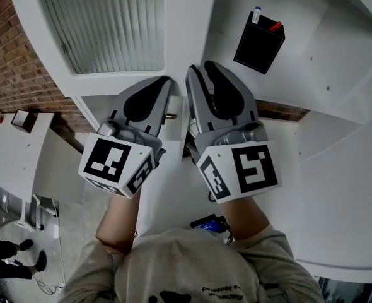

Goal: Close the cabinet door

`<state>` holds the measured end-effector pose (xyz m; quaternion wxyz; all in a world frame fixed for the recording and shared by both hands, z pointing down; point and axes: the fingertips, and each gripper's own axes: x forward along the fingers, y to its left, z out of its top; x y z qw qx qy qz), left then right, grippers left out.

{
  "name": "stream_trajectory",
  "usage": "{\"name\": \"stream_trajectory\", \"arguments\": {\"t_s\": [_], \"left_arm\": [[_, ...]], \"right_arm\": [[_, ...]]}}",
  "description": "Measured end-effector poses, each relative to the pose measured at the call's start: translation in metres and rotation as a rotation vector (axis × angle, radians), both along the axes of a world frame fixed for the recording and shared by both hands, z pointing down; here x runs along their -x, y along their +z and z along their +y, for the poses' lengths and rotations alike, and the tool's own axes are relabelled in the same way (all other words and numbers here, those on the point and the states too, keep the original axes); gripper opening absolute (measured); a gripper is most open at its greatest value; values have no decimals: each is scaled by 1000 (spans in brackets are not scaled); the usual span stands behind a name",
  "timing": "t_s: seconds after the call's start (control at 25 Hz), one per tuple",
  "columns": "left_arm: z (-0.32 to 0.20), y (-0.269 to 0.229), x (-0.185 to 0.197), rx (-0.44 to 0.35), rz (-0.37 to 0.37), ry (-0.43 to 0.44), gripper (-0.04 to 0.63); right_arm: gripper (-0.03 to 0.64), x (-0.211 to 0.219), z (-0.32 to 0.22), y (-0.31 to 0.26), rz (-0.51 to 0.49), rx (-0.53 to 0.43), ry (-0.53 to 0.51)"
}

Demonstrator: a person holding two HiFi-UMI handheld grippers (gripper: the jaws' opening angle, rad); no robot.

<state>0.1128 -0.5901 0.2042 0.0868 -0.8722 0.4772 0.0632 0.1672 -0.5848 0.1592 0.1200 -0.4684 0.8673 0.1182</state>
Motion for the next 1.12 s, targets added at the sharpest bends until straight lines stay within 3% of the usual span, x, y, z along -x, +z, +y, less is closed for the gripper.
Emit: {"name": "stream_trajectory", "arguments": {"t_s": [0.56,1.12], "left_arm": [[39,-11,8,-15,4,-7,8],[117,0,32,-11,16,-36,6]], "right_arm": [[26,8,35,1,6,0,-1],[20,24,108,24,34,11,9]]}}
